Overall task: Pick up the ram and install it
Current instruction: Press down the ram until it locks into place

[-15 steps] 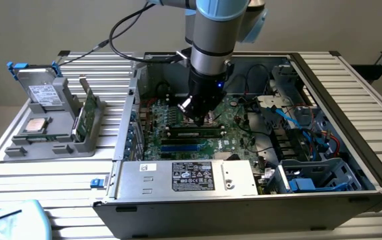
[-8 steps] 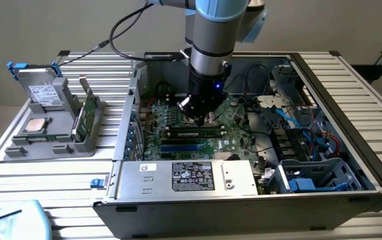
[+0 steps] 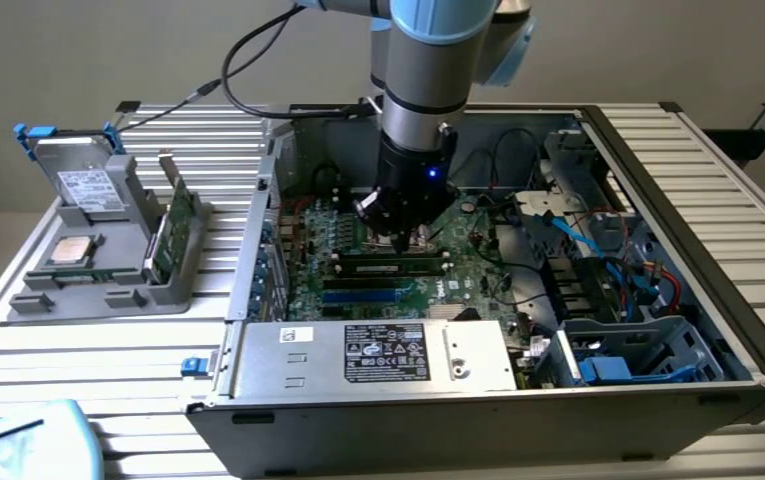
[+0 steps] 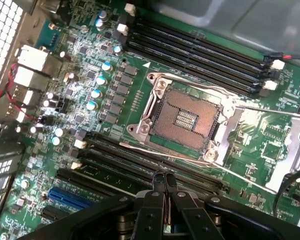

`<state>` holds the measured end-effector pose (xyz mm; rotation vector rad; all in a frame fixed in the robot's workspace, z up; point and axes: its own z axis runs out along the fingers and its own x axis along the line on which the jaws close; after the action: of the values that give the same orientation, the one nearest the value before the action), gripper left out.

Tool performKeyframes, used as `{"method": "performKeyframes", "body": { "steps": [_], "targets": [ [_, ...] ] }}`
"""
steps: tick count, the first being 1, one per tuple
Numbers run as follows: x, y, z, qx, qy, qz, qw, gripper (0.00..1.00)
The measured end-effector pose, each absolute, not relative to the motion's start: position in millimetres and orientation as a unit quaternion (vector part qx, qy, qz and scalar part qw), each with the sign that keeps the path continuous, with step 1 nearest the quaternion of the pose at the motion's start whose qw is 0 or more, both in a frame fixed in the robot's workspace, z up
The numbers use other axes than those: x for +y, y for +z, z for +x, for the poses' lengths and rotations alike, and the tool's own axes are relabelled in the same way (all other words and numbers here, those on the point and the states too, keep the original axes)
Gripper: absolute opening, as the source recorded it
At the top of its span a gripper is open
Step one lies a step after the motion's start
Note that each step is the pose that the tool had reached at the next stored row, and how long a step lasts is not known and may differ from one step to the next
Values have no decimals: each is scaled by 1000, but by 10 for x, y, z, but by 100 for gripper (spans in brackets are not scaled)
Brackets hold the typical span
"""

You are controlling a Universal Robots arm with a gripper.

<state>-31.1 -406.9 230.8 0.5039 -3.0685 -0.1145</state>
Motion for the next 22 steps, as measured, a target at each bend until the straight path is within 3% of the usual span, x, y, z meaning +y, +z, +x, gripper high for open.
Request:
{"method": "performKeyframes", "body": {
  "steps": [22],
  "targets": [
    [-4069,2308,-311,-999,-39,17,9,11]
  ]
}}
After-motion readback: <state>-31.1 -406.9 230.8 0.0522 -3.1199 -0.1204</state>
